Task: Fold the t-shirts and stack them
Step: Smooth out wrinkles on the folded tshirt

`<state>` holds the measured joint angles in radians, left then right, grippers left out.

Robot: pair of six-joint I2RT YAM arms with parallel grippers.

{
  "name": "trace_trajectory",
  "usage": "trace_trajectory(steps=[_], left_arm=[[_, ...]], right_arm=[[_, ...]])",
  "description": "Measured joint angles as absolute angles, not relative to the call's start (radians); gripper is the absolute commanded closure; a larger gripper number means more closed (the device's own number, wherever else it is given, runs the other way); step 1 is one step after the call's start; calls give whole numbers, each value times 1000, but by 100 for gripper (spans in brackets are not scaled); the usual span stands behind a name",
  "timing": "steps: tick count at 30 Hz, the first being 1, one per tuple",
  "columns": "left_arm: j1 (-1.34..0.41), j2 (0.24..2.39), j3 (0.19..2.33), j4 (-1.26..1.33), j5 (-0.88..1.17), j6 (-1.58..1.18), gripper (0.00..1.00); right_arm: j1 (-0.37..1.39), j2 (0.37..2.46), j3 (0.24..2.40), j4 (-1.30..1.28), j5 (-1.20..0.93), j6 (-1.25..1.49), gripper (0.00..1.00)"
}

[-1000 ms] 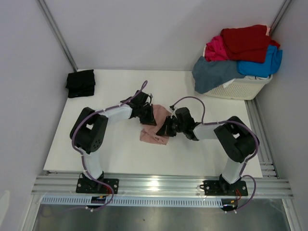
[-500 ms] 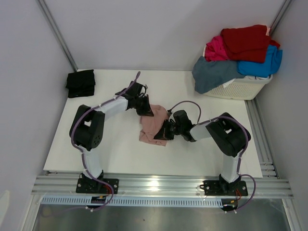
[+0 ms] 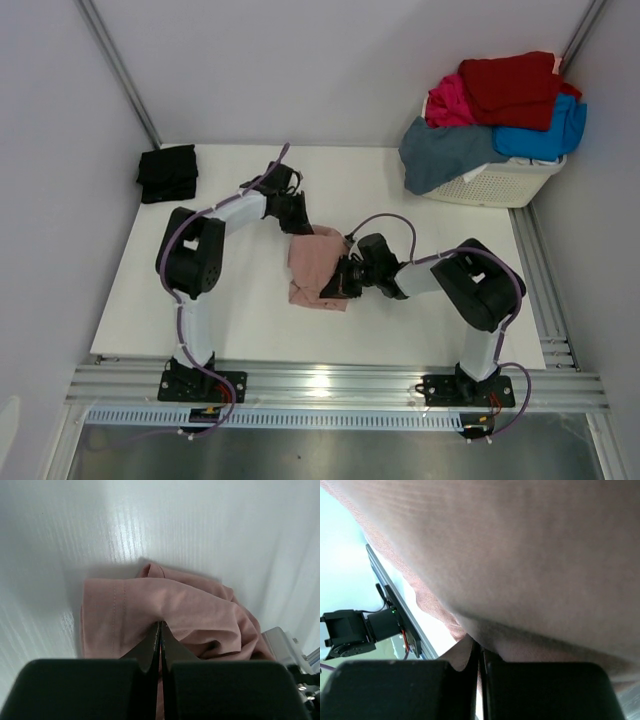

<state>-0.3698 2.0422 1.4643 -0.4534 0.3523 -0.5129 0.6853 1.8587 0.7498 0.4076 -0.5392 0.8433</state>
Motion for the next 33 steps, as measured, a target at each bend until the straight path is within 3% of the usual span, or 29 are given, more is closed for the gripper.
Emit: trace_trajectory(steps=[9, 11, 12, 14, 15, 17, 19, 21, 24, 25, 33], left_arm=[[-370, 1942, 1276, -369, 341, -514, 99], [-370, 1864, 1243, -367, 332, -513, 99], [-370, 1820, 1235, -363, 322, -511, 99], [-370, 1731, 1227, -342, 309, -505, 99], [-370, 1668, 1219, -321, 300, -502, 99], [-370, 1559, 1197, -279, 285, -496, 99], [-370, 1489, 1168, -251, 273, -497, 98], [-370, 1412, 1108, -220, 266, -501, 96], [-373, 1353, 1026, -185, 279, -514, 96], [-374, 1353, 1011, -184, 289, -516, 97], [-417, 1401, 863, -96, 347, -578, 99]], right_arm=[[693, 1799, 751, 302, -531, 762, 98], [695, 1749, 755, 231, -509, 722, 85], [697, 1717, 764, 188, -493, 698, 71], [698, 1650, 791, 108, -450, 647, 59], [699, 1600, 815, 59, -413, 617, 44], [700, 1518, 850, 2, -352, 571, 31], [699, 1420, 872, -43, -286, 522, 26], [691, 1339, 876, -70, -234, 490, 30], [664, 1297, 871, -84, -204, 466, 72], [646, 1299, 856, -76, -195, 465, 97], [543, 1565, 839, -16, -224, 513, 100]])
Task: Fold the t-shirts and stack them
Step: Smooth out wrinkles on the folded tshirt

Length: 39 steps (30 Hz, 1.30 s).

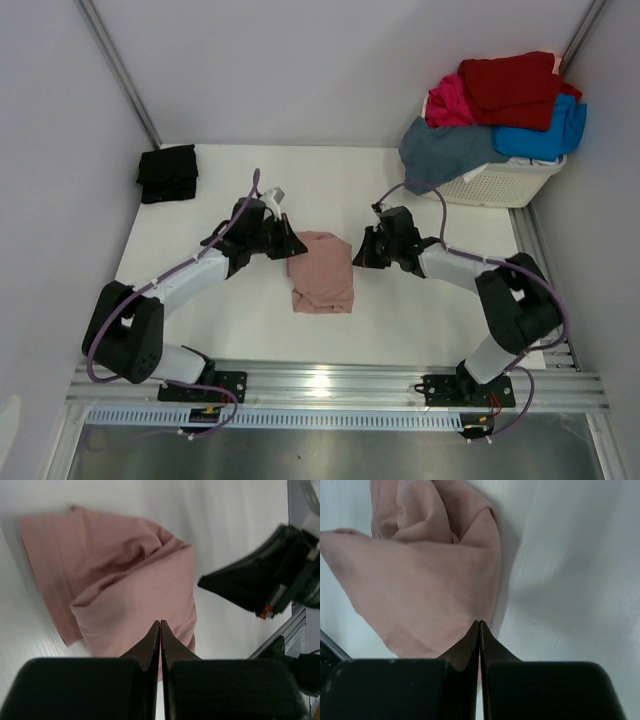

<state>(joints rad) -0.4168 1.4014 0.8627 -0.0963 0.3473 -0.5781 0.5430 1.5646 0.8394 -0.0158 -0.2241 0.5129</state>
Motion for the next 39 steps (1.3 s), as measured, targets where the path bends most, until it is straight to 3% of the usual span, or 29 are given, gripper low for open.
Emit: trace_trajectory(steps=[6, 17, 39], left_arm=[[-513, 1375, 734, -23, 371, -615, 99], [-589, 1410, 690, 43, 366, -647, 99], [-589, 1430, 661, 39, 312, -664, 99]], right_arm=[[540, 1745, 980, 29, -307, 552, 100], [540, 1774, 1116, 95, -378, 600, 100], [504, 2026, 1120, 256, -523, 687, 100]])
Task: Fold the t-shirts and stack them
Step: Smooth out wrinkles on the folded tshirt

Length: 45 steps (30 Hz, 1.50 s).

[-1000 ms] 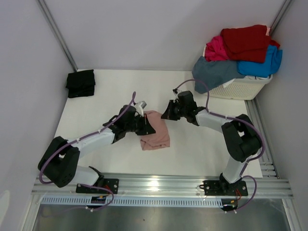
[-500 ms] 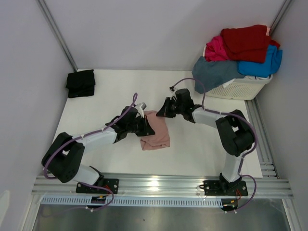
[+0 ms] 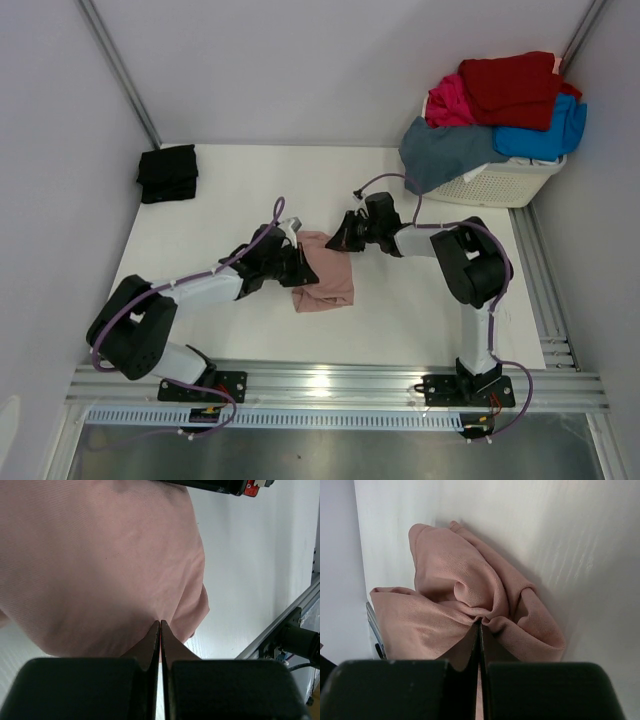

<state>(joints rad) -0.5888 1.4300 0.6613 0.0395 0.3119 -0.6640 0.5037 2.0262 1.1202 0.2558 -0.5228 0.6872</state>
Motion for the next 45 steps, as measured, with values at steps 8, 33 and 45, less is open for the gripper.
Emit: trace_trajectory(steps=[8, 33, 45], left_arm=[[-589, 1424, 649, 38, 292, -665, 99], [-606, 939, 466, -58, -23, -663, 21], [-612, 1193, 529, -192, -213, -703, 8]], right_arm=[[503, 2027, 1127, 245, -527, 659, 96], [619, 1430, 900, -50, -63, 404, 40], [644, 1280, 770, -45, 13, 387, 27]])
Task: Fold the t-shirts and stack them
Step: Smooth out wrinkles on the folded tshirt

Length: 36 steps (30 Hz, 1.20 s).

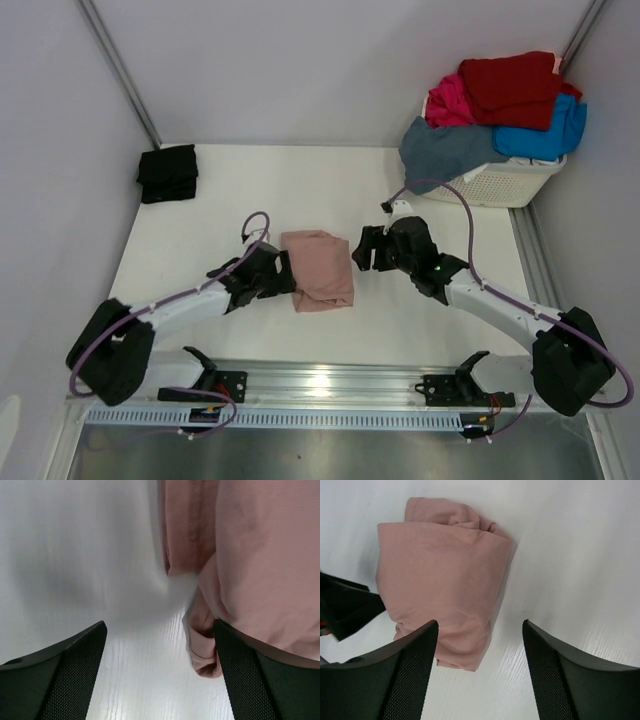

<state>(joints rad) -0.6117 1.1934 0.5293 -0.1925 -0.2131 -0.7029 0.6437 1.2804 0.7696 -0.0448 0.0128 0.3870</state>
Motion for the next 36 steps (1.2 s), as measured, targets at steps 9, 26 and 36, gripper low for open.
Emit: trace_trajectory(steps=[9, 26, 36], left_arm=[[-614, 1507, 750, -250, -205, -686, 3], [-598, 1363, 629, -21, -93, -648, 7], [-543, 1449, 690, 7, -47, -624, 17]], right_arm=[[657, 1179, 746, -48, 13, 385, 24], [662, 1111, 698, -63, 11, 383, 23], [664, 1109, 685, -72, 11, 384, 23]])
